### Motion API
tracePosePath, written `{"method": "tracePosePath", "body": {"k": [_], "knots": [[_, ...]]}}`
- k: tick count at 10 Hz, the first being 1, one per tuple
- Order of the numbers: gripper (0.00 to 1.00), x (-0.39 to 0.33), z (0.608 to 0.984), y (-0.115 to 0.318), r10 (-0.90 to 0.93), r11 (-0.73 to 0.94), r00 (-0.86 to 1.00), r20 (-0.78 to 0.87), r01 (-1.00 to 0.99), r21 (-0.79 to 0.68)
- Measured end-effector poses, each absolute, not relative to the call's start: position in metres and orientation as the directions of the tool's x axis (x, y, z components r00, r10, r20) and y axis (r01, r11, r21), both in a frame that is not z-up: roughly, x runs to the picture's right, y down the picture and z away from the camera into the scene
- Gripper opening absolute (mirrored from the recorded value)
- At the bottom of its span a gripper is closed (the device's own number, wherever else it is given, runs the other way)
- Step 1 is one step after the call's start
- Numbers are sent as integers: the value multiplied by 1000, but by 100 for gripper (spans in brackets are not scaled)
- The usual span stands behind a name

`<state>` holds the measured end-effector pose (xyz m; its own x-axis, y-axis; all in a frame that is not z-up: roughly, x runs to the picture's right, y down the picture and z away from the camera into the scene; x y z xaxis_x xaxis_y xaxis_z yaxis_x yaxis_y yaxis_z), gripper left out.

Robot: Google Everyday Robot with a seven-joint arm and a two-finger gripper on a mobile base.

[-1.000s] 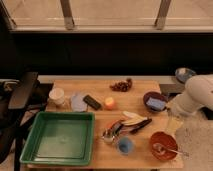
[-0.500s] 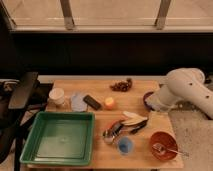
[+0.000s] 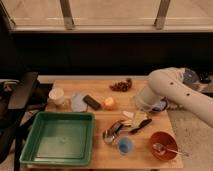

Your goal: Place apple in plastic cup

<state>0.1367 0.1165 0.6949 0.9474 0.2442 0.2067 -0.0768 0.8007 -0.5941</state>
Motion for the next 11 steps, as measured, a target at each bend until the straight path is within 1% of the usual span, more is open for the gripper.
{"method": "tracePosePath", "body": {"k": [6, 9, 11], "knots": [[80, 138, 697, 117, 228, 806, 954, 195, -73, -587], [80, 109, 723, 110, 136, 832, 970, 204, 0, -555], [80, 81, 754, 107, 78, 842, 971, 226, 58, -537]]}}
